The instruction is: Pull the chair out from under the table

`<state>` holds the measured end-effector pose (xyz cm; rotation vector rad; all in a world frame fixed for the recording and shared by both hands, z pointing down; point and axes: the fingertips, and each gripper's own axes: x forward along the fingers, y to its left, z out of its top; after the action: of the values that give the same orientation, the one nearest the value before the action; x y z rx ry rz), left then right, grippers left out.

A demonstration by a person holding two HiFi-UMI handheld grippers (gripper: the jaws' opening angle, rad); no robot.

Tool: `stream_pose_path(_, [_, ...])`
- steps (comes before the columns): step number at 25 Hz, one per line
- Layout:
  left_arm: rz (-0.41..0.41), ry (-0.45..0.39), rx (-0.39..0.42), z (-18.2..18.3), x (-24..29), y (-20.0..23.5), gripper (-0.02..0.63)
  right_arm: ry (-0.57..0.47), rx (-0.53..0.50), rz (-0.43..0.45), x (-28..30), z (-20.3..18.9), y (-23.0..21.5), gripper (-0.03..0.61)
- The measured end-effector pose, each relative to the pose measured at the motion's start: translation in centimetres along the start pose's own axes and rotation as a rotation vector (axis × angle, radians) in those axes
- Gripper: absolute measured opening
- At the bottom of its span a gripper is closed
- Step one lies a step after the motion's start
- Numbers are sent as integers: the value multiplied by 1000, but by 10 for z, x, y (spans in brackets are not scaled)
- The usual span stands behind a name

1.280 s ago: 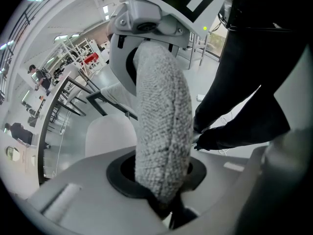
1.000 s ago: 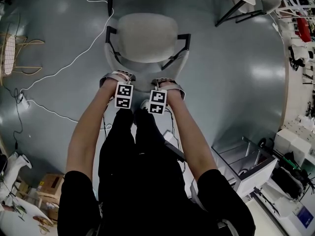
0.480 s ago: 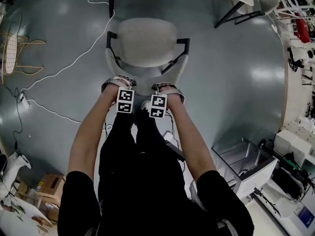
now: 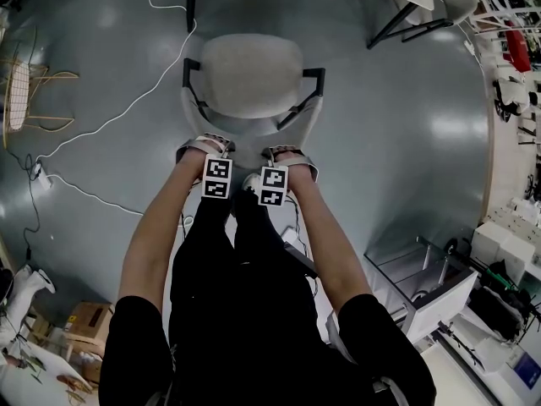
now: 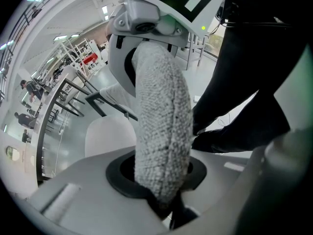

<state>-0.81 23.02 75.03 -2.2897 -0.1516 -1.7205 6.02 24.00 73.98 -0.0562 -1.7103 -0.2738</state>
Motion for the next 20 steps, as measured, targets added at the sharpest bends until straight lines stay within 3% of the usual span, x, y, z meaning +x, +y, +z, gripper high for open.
stream_pose_path(9, [12,-7,-16,2,3,1,111,-3,28,27,1,-1,3,159])
stream_pose_path(16, [2,-17,-81,3,4,1,175,3,40,47,3,0,4,179])
stream_pose_path(20, [-44,-24,-133,9,6,-3,255,4,53,60,1,-4,7,198])
